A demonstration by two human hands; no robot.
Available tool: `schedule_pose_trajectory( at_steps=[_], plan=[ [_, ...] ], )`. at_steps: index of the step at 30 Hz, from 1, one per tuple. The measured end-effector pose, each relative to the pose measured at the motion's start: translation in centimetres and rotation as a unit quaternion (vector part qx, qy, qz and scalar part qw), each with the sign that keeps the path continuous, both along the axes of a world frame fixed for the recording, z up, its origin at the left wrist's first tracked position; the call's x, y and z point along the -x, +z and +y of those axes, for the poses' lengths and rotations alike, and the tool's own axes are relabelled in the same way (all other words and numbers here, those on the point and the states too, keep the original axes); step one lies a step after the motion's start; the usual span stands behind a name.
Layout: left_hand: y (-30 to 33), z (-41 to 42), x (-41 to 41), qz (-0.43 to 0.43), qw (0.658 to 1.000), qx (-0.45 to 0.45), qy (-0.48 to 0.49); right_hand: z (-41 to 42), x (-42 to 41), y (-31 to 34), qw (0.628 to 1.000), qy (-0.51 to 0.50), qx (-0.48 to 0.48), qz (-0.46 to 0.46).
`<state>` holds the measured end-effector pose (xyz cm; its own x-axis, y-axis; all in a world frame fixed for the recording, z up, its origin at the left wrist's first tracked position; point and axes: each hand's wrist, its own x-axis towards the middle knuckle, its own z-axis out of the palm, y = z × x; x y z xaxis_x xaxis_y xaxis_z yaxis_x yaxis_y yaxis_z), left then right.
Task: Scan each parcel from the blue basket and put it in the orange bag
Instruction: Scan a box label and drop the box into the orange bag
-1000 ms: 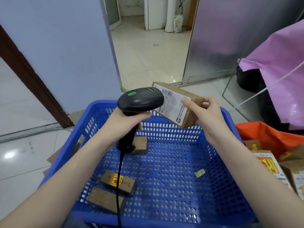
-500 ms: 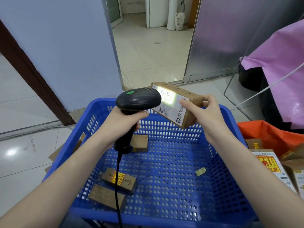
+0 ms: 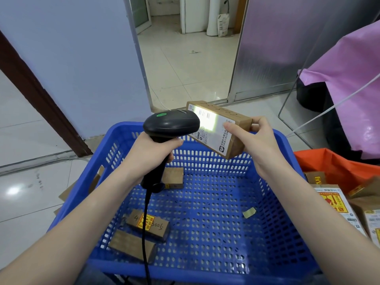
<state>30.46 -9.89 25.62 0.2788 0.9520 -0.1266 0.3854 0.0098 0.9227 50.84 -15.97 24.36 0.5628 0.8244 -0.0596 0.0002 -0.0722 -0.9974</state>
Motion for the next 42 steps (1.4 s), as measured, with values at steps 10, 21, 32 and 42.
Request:
schedule_pose_trajectory(
  at_steps=[10, 21, 32, 42],
  plan=[
    [0.1, -0.1, -0.2, 0.003, 1.000, -0.005, 0.010, 0.0, 0.2, 0.1, 1.000, 0.019, -0.001, 0.006],
    [0.1, -0.1, -0.2, -0.028, 0.999, 0.002, 0.017, 0.0, 0.4, 0.1, 1.000, 0.020, 0.005, 0.004],
    [-0.1, -0.3, -0.2, -0.046, 0.998, -0.016, 0.030, -0.8, -0.2, 0.7, 1.000, -0.010, -0.003, -0.028],
    [-0.1, -4.2, -6.1, -0.064, 0.997, -0.040, -0.032, -6.7, -7.2, 4.3, 0.984, -0.120, -0.070, -0.110]
  ],
)
